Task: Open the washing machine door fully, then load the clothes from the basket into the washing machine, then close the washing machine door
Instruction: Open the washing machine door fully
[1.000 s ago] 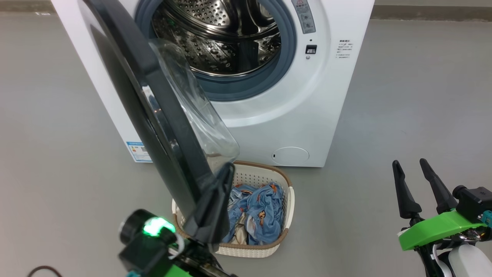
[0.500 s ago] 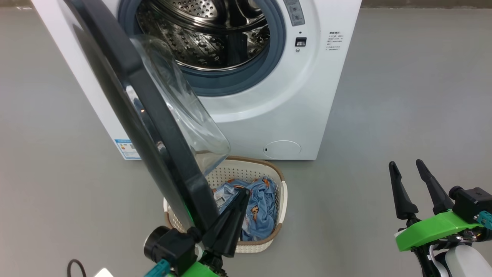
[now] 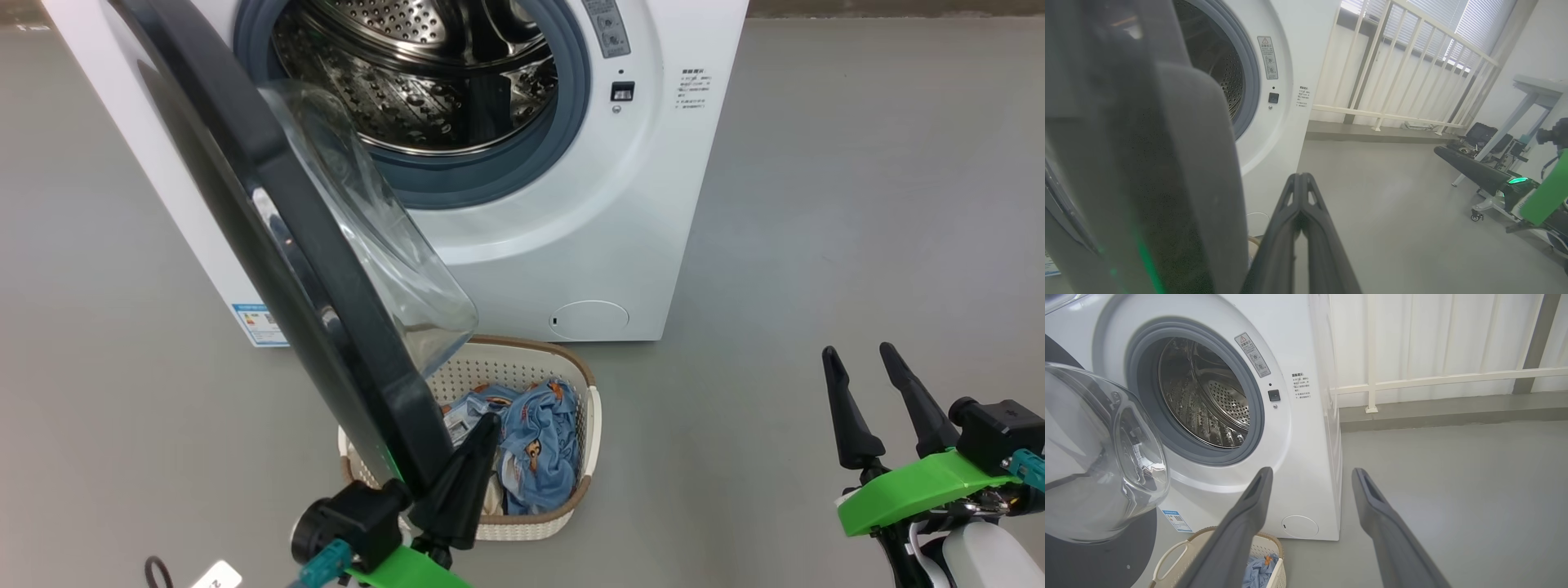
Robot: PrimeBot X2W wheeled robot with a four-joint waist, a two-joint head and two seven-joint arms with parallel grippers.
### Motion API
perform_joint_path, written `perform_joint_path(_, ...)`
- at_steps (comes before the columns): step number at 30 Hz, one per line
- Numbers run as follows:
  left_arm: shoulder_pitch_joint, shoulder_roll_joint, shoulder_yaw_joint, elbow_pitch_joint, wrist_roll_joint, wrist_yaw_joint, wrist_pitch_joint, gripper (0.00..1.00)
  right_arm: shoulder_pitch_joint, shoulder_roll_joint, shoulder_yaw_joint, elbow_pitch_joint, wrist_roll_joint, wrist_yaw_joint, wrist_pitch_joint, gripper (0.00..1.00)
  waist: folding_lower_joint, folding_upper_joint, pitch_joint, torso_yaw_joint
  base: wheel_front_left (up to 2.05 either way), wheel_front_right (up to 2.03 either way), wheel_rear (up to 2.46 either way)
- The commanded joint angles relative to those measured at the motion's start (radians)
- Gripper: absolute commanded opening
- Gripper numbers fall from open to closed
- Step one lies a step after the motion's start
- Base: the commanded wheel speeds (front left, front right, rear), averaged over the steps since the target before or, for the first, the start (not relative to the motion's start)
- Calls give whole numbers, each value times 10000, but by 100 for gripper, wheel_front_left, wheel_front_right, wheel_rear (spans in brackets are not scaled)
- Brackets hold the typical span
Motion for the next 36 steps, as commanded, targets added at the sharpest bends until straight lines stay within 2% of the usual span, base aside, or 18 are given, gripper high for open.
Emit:
perform_joint_path(1, -449, 30, 412, -73, -107, 109, -117, 0, -272, -145, 214, -192, 77, 56, -122, 100, 0, 0, -22, 24, 0, 0, 0)
perform_joint_path(9, -474, 61, 835, 227, -362, 438, -220, 0, -266, -171, 261, -153, 96, 56, -122, 100, 0, 0, -57, 236, 0, 0, 0)
perform_joint_path(16, -369, 211, 1017, 249, -508, 512, -257, 0, -229, -116, 275, -131, 115, 56, -122, 100, 0, 0, -62, 584, 0, 0, 0)
perform_joint_path(24, -44, 512, 1245, 71, -666, 710, -196, 0, -194, -27, 256, -60, 151, 56, -122, 100, 0, 0, -154, 1266, 0, 0, 0)
perform_joint_path(36, 196, 673, 1288, -184, -791, 899, -52, 0, -98, 10, 197, -16, 160, 56, -122, 100, 0, 0, -379, 2224, 0, 0, 0)
